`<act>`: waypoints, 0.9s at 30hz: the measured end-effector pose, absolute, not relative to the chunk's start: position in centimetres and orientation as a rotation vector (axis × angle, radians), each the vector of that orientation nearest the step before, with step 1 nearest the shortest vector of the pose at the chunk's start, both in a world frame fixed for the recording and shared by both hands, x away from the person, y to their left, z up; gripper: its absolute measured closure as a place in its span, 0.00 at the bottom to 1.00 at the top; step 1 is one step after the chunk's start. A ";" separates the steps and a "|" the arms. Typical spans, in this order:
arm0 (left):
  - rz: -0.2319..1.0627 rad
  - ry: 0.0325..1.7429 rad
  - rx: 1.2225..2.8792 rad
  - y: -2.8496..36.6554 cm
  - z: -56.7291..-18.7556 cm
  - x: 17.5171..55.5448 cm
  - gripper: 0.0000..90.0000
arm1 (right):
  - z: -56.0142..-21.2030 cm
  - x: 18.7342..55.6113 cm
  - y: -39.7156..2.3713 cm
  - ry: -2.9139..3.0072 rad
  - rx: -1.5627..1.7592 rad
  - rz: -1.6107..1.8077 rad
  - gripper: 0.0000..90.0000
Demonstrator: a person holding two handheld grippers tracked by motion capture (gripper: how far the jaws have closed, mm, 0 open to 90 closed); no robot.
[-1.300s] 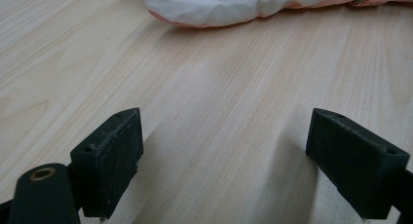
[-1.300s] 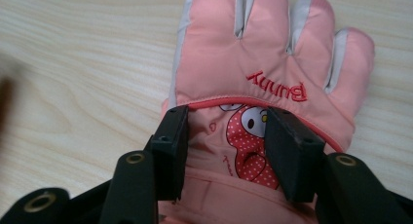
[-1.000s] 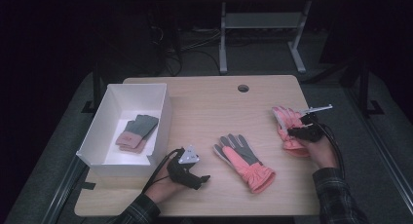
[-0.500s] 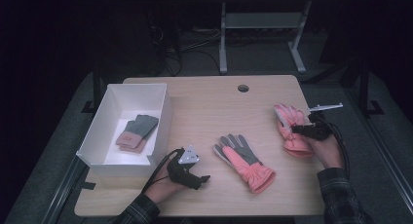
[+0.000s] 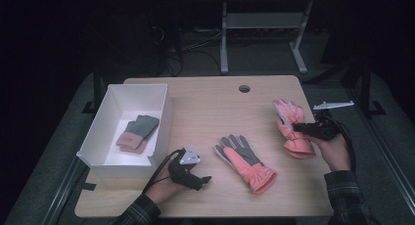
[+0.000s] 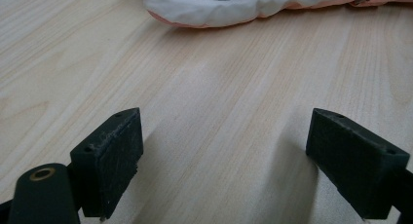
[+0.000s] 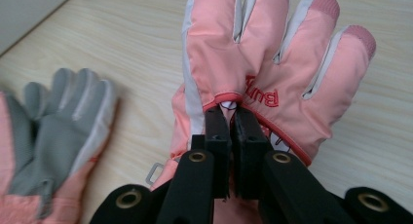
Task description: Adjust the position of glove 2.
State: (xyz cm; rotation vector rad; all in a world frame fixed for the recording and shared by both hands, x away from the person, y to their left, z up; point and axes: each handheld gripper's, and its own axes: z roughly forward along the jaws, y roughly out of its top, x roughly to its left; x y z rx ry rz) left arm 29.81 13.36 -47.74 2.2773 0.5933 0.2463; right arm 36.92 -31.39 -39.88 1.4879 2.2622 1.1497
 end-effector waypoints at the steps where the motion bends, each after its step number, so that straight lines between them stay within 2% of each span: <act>1: 0.247 0.593 2.276 13.4 -47.8 29.8 0.14 | -39.7 36.8 -31.1 2.271 1.477 1.155 0.96; 27: 0.250 0.587 2.273 13.4 -47.8 29.9 0.14 | -36.9 32.9 -22.6 2.545 1.174 1.184 0.96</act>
